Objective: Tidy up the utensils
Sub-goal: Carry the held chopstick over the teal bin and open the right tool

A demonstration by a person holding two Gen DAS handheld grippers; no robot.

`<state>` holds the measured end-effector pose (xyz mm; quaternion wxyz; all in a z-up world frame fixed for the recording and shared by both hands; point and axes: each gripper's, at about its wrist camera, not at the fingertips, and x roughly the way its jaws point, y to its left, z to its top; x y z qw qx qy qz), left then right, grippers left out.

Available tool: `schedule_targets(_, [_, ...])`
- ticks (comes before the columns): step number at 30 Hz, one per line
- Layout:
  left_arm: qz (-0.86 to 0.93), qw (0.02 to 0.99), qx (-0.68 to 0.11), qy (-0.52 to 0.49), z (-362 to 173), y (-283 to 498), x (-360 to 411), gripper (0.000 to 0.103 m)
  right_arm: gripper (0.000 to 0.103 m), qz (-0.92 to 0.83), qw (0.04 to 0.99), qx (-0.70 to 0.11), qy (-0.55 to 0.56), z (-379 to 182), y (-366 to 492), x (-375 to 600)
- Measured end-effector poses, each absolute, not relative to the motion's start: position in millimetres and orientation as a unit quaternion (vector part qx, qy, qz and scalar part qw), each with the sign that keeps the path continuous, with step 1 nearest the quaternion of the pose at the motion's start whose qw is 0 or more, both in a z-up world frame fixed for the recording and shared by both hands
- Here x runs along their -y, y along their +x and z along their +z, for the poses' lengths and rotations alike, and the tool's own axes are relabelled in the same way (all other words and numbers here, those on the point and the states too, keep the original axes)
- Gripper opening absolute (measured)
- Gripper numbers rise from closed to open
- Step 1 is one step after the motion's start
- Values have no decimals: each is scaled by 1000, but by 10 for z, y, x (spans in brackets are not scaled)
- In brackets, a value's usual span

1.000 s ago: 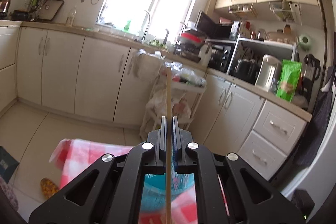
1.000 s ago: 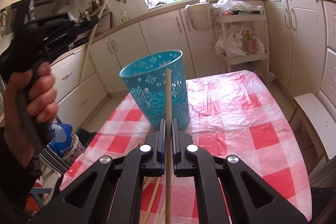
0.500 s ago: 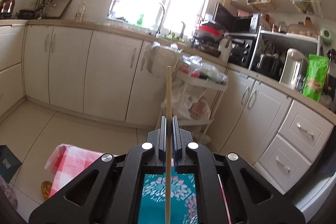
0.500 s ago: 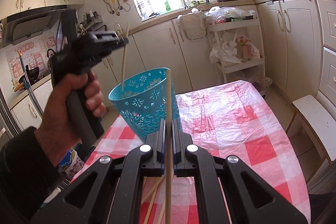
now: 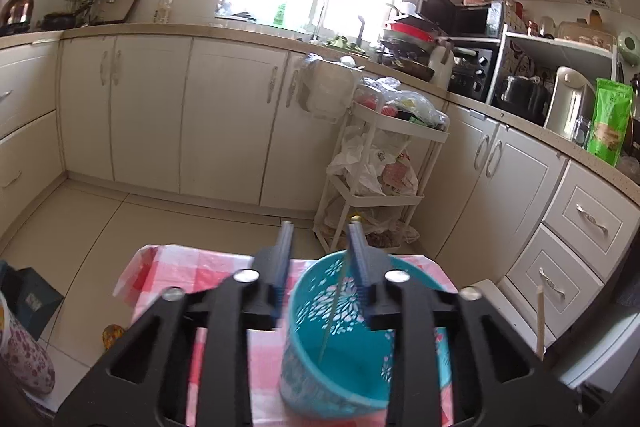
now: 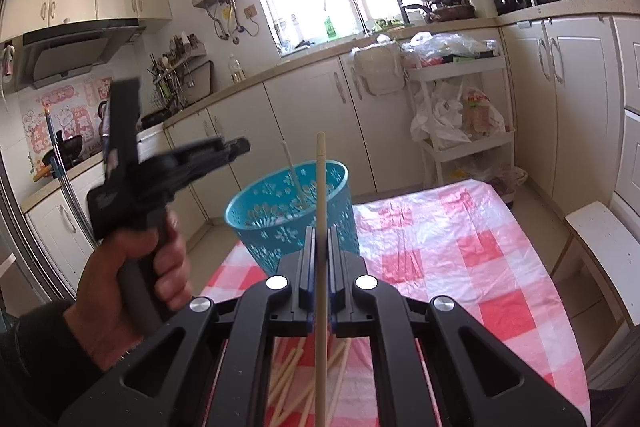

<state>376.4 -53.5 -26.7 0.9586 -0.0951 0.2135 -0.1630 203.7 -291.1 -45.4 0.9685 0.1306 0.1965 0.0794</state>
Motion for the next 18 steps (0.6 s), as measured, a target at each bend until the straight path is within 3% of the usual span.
schedule_targets(3, [-154, 958, -213, -117, -320, 3556, 307, 45, 6, 89, 973, -167, 134, -343, 2064, 2854])
schedule_targets(12, [-161, 941, -243, -169, -645, 3095, 22, 49, 6, 123, 983, -63, 124, 45, 2158, 2640])
schedule_targets(18, [-135, 950, -189, -209, -544, 2743, -113, 49, 6, 128, 984, 1, 121, 265, 2385, 2587])
